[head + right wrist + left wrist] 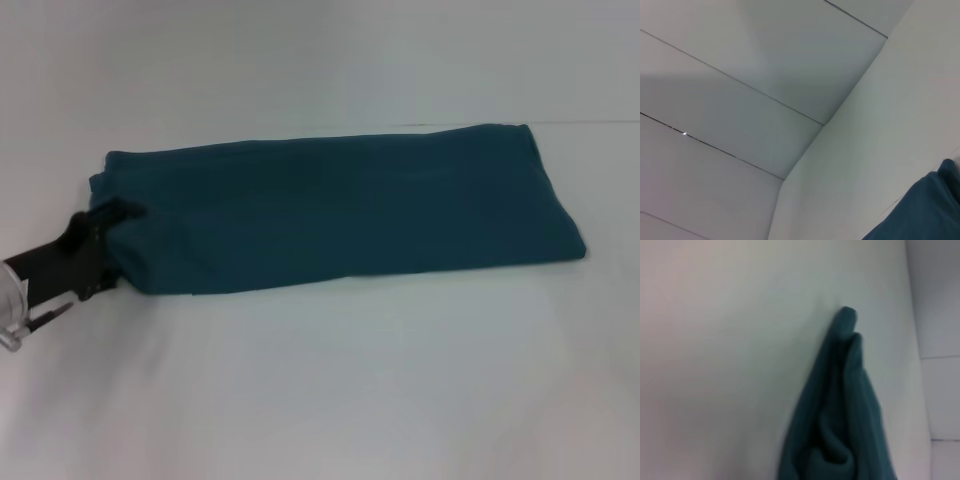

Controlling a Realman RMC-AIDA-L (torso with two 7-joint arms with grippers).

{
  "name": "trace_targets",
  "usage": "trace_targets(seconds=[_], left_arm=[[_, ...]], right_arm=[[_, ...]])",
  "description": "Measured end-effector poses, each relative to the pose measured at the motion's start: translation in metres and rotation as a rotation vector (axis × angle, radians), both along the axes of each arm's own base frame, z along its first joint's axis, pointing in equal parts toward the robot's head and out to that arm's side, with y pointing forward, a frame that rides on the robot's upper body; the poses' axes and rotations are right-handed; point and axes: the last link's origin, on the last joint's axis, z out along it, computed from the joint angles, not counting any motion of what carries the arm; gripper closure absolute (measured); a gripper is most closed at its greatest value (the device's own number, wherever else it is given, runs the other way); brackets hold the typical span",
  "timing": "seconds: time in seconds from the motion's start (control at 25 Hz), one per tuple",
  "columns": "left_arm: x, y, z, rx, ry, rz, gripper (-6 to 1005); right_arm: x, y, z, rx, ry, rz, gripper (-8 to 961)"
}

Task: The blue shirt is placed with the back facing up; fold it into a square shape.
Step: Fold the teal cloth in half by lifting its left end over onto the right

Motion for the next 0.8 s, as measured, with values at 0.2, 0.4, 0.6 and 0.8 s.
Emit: trace_targets(seconds=[0.2, 0.4, 0.6, 0.8], left_arm=[[0.009, -0.003, 0.010, 0.043, -0.043, -0.076, 116], [-0.010, -0.019, 0.006, 0.044, -0.033, -0.002, 116], [-0.015, -0.024, 0.005, 0.038, -0.027, 0.016, 115], [-0.011, -0.021, -0.004, 0.007, -0.028, 0.014, 116]], right_arm=[[0.000, -0.001, 0.000, 0.001, 0.004, 0.003, 207], [0.000, 0.000, 0.000, 0.002, 0.004, 0.000, 207], [0.000, -0.001, -0.001, 0.001, 0.004, -0.003, 207], [0.001, 0.000, -0.001, -0.001, 0.002, -0.003, 207]])
